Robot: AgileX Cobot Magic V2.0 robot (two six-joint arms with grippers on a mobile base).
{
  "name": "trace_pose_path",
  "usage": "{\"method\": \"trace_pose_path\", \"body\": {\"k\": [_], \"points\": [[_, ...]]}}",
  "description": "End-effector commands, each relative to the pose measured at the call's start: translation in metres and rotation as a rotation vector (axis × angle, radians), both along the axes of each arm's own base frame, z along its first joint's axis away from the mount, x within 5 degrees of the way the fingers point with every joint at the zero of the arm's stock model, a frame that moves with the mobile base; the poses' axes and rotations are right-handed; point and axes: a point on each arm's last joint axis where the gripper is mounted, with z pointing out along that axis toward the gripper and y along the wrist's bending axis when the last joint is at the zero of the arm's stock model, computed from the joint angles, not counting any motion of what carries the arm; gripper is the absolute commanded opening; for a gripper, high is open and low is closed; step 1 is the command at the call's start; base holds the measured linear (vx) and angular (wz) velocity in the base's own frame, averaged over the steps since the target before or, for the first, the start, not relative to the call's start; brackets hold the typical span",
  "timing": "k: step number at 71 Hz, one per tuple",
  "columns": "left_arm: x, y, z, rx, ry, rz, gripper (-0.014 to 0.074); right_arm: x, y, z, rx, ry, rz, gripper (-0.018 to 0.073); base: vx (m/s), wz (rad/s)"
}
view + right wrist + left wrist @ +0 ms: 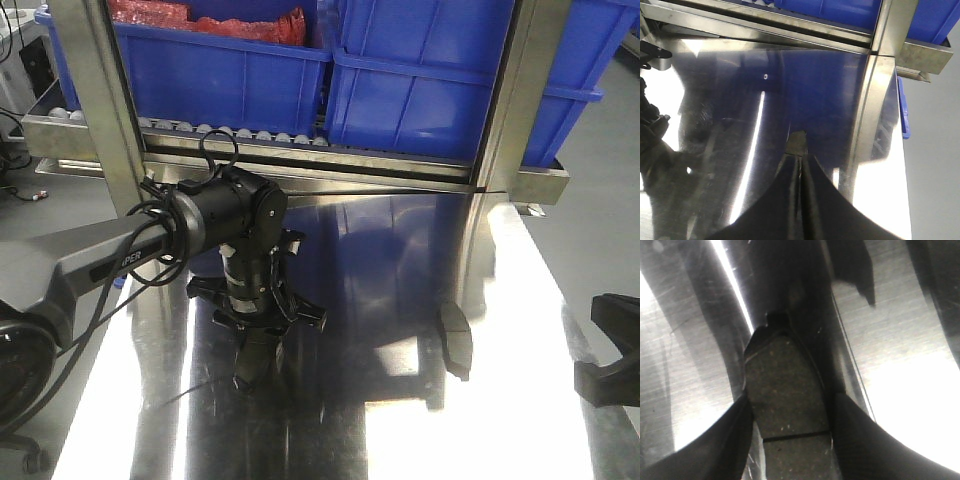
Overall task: Move and align brake pads A on conveyor
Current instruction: 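Close the left gripper on the brake pad and lift it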
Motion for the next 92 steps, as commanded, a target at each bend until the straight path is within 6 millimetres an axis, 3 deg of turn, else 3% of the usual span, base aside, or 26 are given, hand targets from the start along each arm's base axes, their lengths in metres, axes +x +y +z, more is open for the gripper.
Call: {"method": "trace_pose_path", "body": {"k": [1, 9, 46, 67, 92], "points": [[-0.002, -0.002, 0.044, -0.059, -0.096, 0.0, 0.0117, 0.003, 0.001, 0.015, 0.021, -0.098, 0.01, -0.0008, 0.0, 0.0], [-0.004, 0.0, 0.055, -0.065, -0.124, -0.003, 0.0082, 0.003, 0.001, 0.015, 0.021, -0.098, 0.01, -0.0008, 0.0, 0.0], [-0.018, 0.006, 0.108, -0.092, -0.252, -0.029, 0.0083, 0.003, 0.001, 0.015, 0.021, -0.098, 0.01, -0.0008, 0.0, 0.0], [-0.052, 0.007, 0.172, -0.08, -0.438, -0.103, 0.0083, 0.003, 0.001, 0.015, 0.021, -0.098, 0.01, -0.0008, 0.0, 0.0], [-0.108, 0.044, 0.187, -0.174, -0.542, -0.067, 0.0083, 0.003, 0.001, 0.015, 0.021, -0.098, 0.01, -0.0008, 0.0, 0.0]]}}
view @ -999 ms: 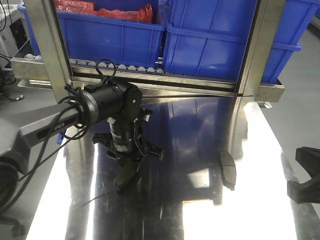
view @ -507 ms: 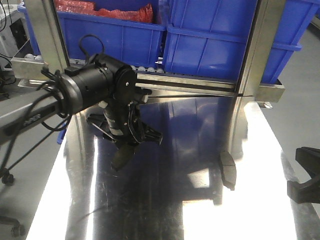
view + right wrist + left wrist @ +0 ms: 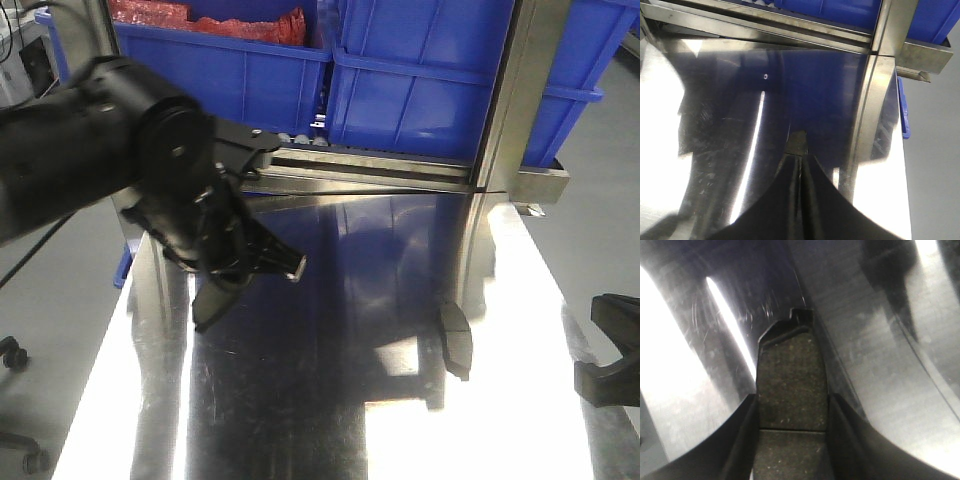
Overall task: Move and align brake pads A on conveyor
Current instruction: 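Close the left gripper on the brake pad and lift it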
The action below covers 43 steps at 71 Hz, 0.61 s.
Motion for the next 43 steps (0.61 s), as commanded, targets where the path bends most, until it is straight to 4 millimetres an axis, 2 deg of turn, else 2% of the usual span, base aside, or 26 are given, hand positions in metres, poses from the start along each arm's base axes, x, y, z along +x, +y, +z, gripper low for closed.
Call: {"method": "trace_pose_path", "body": {"k": [1, 14, 28, 43], "points": [[-0.023, 0.016, 0.034, -0.118, -0.152, 0.011, 0.0083, 0.003, 0.001, 0.015, 0.021, -0.098, 0.01, -0.0008, 0.0, 0.0], [-0.061, 0.044, 0.035, -0.165, -0.19, 0.023, 0.0083, 0.003, 0.001, 0.015, 0.021, -0.098, 0.01, -0.0008, 0.0, 0.0], [-0.098, 0.07, 0.027, -0.219, -0.251, 0.011, 0.0083, 0.003, 0.001, 0.015, 0.021, -0.098, 0.01, -0.0008, 0.0, 0.0], [-0.124, 0.089, 0.018, -0.286, -0.335, -0.013, 0.0083, 0.003, 0.001, 0.015, 0.021, -0.098, 0.01, -0.0008, 0.0, 0.0]]}}
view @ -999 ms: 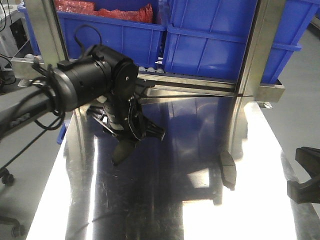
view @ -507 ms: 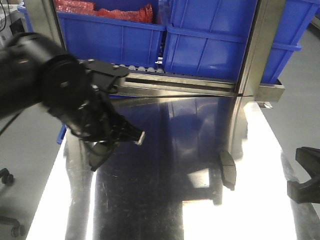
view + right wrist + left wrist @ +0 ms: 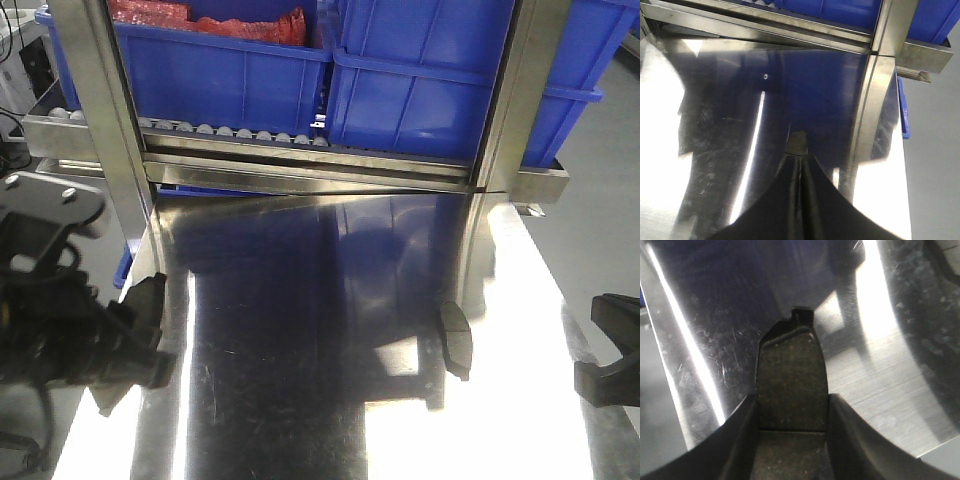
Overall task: Move and align brake pads A on conveyor
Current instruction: 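Close the left gripper on the brake pad and lift it, then swing the right gripper inward over the other brake pad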
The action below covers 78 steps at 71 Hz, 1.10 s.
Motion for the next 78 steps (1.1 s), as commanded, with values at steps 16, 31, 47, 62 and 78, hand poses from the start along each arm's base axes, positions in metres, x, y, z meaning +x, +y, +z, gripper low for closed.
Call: {"method": "trace_pose_path", "body": {"k": [16, 31, 47, 62, 78], "points": [[-0.014, 0.0094, 0.017, -0.09, -0.128, -0.011, 0.0083, 0.003, 0.0013, 0.0156, 0.022, -0.1, 0.01, -0.0008, 0.0, 0.0], [-0.0139, 0.0099, 0.0168, -0.089, -0.127, -0.008, 0.0083, 0.0031, 0.0014, 0.016, 0.023, -0.104, 0.011, -0.0008, 0.0, 0.0], [-0.014, 0.01, 0.0166, -0.087, -0.125, -0.008, 0.0083, 0.0032, 0.0014, 0.0161, 0.023, -0.105, 0.011, -0.0008, 0.0, 0.0], [-0.014, 0.01, 0.0166, -0.087, -0.125, -0.008, 0.0083, 0.0031, 0.0012, 0.0158, 0.018, -0.103, 0.011, 0.007, 0.0, 0.0], [-0.014, 0.01, 0.0166, -0.087, -0.125, -0.008, 0.0083, 0.003, 0.001, 0.0154, 0.013, -0.1, 0.011, 0.0505, 0.0, 0.0]]}}
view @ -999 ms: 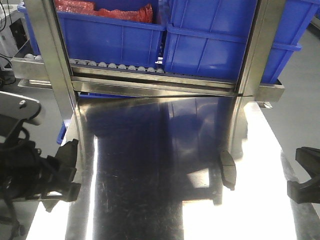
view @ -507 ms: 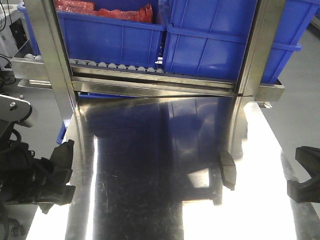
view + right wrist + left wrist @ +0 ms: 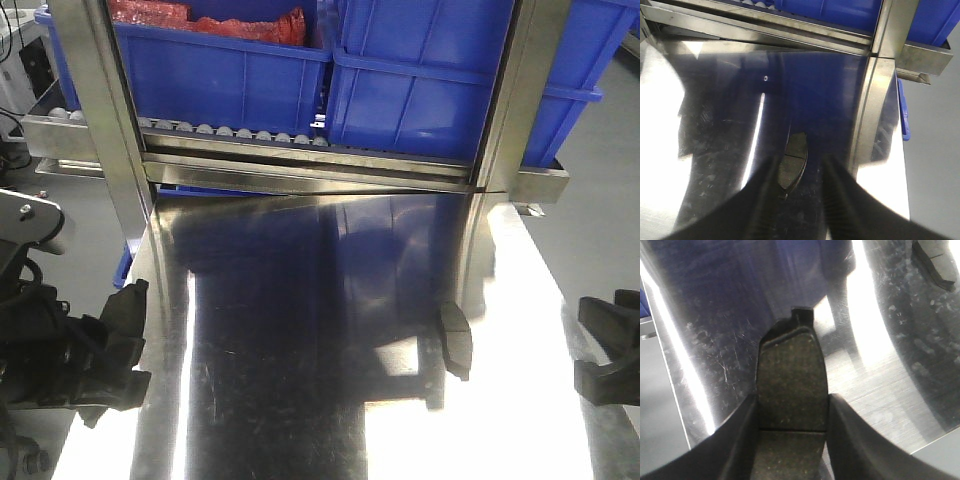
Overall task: Move and align brake pads A on conveyor
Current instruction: 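Swing the right gripper inward over the other brake pad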
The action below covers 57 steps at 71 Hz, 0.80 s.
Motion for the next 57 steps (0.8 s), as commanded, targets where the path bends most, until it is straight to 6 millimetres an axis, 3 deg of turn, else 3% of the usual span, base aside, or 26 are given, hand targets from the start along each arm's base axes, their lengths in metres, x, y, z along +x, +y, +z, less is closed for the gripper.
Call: {"method": "trace_pose_path", "body": {"k": [1, 9, 20, 27, 39, 57], "points": [[0.001, -0.001, 0.016, -0.059, -0.088, -0.005, 0.0083, 0.003, 0.001, 0.015, 0.01, -0.094, 0.01, 0.0537, 0.0, 0.0], [0.001, -0.001, 0.016, -0.059, -0.088, -0.005, 0.0083, 0.003, 0.0, 0.015, -0.015, -0.105, 0.013, 0.0733, 0.0, 0.0], [0.001, -0.001, 0.016, -0.059, -0.088, -0.005, 0.0083, 0.004, 0.0, 0.018, -0.005, -0.126, 0.012, 0.0718, 0.0, 0.0], [0.001, -0.001, 0.016, -0.059, -0.088, -0.005, 0.0083, 0.013, 0.002, 0.02, 0.019, -0.049, -0.024, 0.0692, 0.0, 0.0], [0.001, -0.001, 0.016, -0.059, -0.088, -0.005, 0.0083, 0.05, 0.008, 0.027, -0.001, 0.17, -0.105, 0.0636, 0.0, 0.0], [0.001, -0.001, 0.016, -0.059, -0.088, -0.005, 0.0083, 0.119, 0.027, 0.004, -0.1, 0.486, -0.159, 0.0612, 0.0, 0.0]]}}
